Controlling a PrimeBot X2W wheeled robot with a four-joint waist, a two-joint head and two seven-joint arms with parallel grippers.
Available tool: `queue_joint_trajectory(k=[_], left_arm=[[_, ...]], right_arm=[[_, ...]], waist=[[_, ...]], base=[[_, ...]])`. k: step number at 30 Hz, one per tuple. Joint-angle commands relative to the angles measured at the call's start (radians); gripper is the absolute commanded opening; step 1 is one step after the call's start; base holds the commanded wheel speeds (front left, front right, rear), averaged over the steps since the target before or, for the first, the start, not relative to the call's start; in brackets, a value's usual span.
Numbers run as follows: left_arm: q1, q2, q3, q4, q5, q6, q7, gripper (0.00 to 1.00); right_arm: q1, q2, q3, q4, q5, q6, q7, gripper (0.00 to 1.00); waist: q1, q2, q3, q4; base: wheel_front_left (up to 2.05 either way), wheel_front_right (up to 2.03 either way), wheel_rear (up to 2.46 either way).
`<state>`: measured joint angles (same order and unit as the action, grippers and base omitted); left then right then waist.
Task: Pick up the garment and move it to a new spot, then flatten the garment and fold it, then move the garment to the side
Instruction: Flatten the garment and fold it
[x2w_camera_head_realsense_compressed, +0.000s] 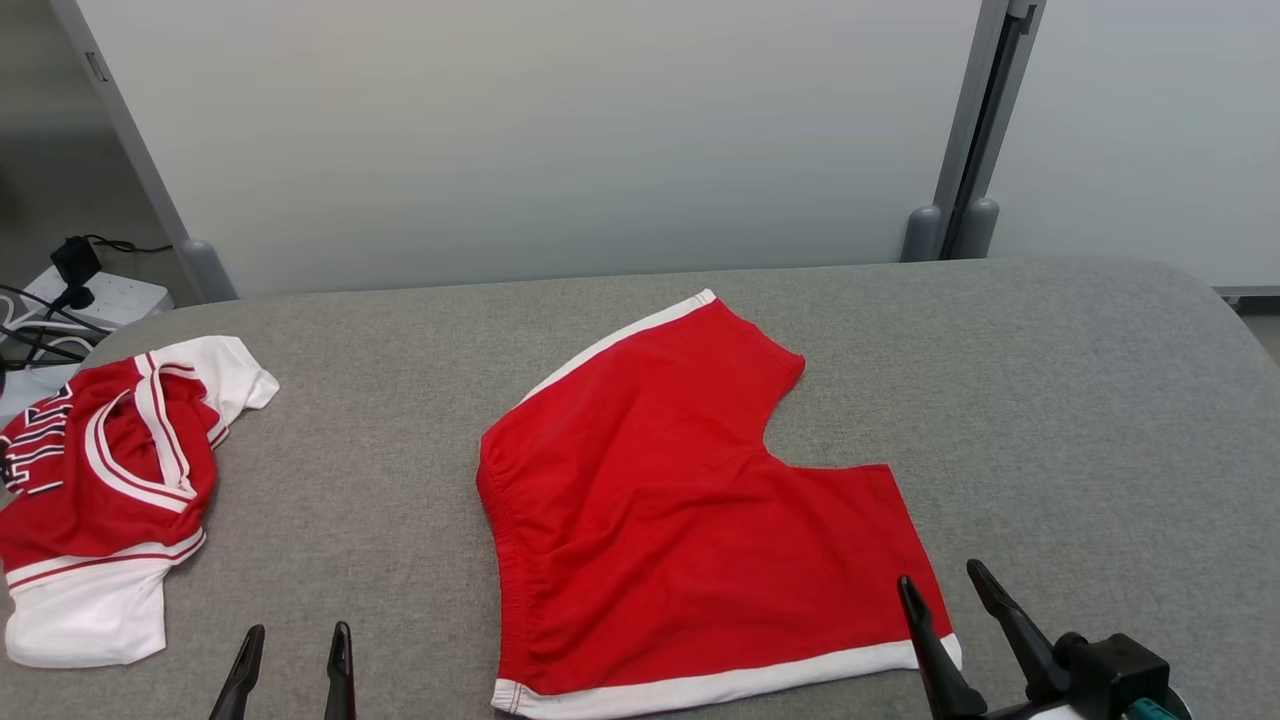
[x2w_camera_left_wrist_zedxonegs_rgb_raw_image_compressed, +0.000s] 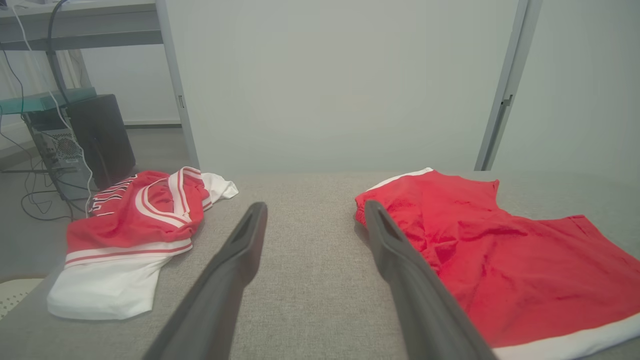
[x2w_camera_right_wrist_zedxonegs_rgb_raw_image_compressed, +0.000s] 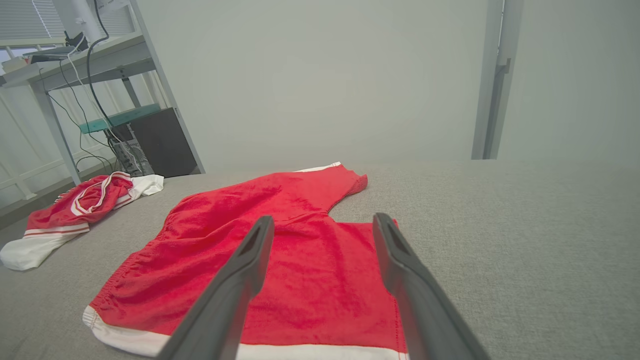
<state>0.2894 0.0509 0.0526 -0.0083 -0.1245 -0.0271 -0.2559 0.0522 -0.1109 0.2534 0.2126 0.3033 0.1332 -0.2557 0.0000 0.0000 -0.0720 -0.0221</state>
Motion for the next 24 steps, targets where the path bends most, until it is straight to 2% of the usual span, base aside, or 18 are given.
queue_joint_trajectory(k=[1,24], left_arm=[[-0.035,0.000,0.035,-0.020,-0.003,-0.008,-0.006,1.00],[-0.035,-0.001,0.038,0.002,0.017,-0.042,-0.006,1.00]], right_arm=[[-0.024,-0.004,0.011,-0.016,-0.009,-0.002,-0.006,1.00],[-0.026,0.004,0.008,-0.011,-0.018,-0.002,-0.006,1.00]], waist=[[0.0000,0.0000,0.001,0.001],[0.0000,0.0000,0.015,0.005]], base=[[0.00,0.00,0.00],[0.00,0.00,0.00]])
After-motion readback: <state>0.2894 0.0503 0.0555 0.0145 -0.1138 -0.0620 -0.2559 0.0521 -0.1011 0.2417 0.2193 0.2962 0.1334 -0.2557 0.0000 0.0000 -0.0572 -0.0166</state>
